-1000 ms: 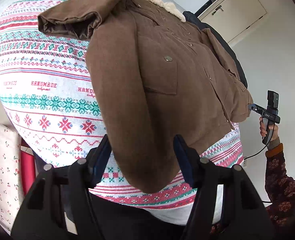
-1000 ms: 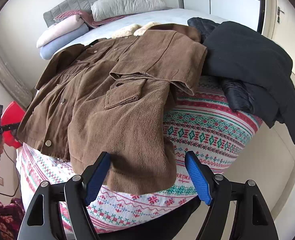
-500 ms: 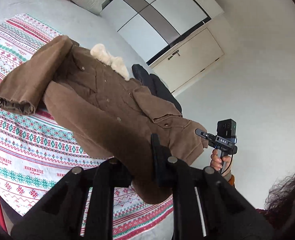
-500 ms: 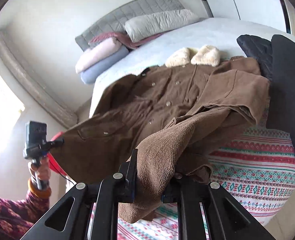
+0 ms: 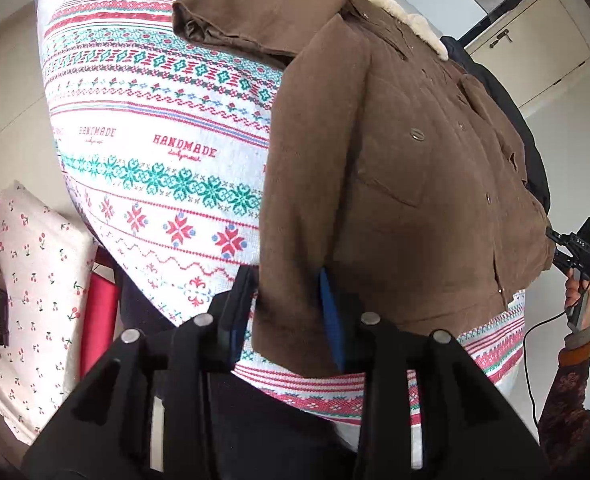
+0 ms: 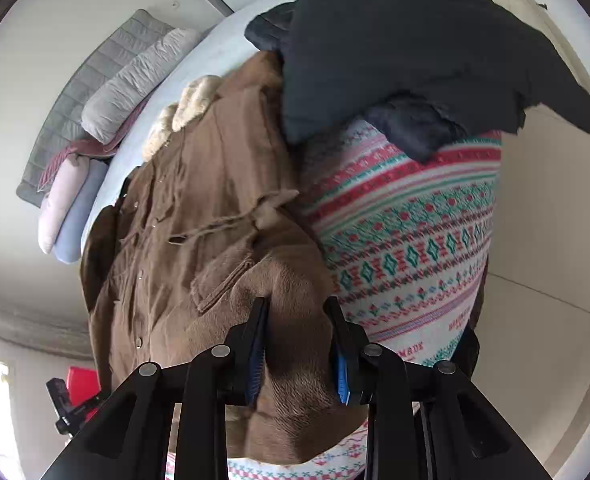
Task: Fold large clothes
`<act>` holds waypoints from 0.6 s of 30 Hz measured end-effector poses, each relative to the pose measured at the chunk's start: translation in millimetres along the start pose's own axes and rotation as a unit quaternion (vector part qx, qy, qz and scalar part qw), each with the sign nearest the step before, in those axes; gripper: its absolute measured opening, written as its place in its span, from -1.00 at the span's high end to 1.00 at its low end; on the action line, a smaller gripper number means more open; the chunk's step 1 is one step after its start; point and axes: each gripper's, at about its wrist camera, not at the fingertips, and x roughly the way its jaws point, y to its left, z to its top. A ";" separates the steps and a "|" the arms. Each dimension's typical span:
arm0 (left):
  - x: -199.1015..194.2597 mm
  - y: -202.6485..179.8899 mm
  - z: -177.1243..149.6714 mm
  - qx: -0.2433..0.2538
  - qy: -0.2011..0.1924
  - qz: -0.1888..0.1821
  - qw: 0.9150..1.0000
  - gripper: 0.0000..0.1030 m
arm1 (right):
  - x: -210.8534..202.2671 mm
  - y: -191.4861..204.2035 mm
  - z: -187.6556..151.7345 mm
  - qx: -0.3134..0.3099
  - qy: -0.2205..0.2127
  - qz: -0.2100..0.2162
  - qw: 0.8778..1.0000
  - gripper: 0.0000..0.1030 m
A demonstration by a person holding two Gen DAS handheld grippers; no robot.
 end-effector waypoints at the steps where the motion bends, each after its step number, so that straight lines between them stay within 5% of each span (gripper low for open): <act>1: -7.2 -0.8 -8.2 0.012 -0.013 -0.001 1.000 0.06 | -5.3 -6.0 -7.3 -0.002 -0.007 0.014 1.000 0.25; 3: -21.8 -3.4 -23.5 0.042 -0.033 0.002 0.999 -0.23 | -23.4 -9.2 -23.1 -0.032 -0.032 0.008 0.999 0.04; 6: -27.4 -1.5 -40.7 0.087 -0.042 0.010 0.995 -0.30 | -44.5 -10.2 -48.0 -0.082 -0.068 -0.025 0.994 -0.19; 13: -0.2 -11.9 -60.4 0.160 -0.003 0.072 0.984 -0.31 | -25.5 -23.2 -94.6 -0.164 -0.070 -0.114 0.977 -0.22; 15: 4.3 -18.2 -64.1 0.184 -0.018 0.088 0.979 -0.31 | -8.5 -21.5 -98.8 -0.185 -0.069 -0.136 0.971 -0.22; 18: 3.9 -19.9 -57.7 0.177 -0.056 0.073 0.980 -0.30 | 1.7 -12.3 -93.6 -0.195 -0.104 -0.115 0.968 -0.22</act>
